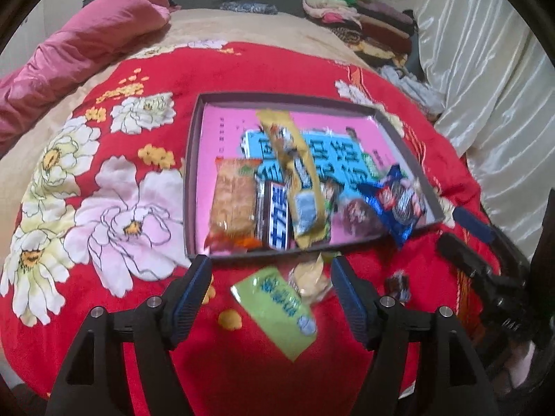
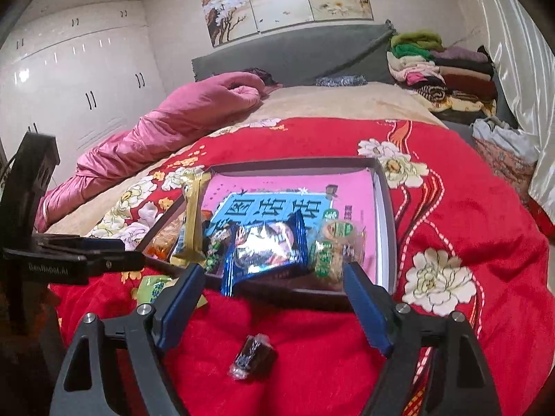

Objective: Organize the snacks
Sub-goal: 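Open the left tool dropping the wafer bar while the right tool releases the cookie pack into the tray, then grasp the green snack bag with the left tool while the right tool grasps the small dark candy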

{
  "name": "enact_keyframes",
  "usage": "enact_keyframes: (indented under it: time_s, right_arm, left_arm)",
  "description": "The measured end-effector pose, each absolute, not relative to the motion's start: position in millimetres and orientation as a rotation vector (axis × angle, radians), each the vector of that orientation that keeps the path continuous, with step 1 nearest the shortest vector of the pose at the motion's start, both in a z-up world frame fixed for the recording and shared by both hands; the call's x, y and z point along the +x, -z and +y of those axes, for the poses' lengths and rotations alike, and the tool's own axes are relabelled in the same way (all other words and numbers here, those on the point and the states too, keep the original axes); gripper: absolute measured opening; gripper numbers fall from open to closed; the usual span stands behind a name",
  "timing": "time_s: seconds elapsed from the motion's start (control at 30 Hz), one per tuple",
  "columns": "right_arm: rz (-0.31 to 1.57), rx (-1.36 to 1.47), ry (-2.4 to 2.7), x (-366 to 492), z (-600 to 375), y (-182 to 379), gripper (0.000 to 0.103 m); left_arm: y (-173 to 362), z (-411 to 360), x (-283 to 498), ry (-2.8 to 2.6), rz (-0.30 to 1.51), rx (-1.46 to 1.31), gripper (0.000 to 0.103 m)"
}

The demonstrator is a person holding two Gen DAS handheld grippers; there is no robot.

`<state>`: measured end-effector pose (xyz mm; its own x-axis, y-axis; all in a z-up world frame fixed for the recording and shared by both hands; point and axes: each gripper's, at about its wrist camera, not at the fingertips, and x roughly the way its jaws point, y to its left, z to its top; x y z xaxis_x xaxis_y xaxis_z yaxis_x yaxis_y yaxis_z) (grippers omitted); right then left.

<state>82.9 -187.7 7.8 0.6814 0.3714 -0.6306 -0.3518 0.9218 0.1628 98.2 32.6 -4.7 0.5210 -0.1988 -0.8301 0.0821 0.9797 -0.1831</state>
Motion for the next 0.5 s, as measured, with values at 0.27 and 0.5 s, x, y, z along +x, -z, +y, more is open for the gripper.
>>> enact_keyframes:
  time_s: [0.27, 0.5]
  right_arm:
    - [0.852, 0.041, -0.388, 76, -187, 16, 0.082]
    - [0.918, -0.045, -0.409, 72, -170, 32, 0.072]
  left_arm:
    - [22, 16, 94, 0.225, 1.035, -0.085, 0.073]
    - [33, -2, 95, 0.288, 1.041, 0.001, 0.073]
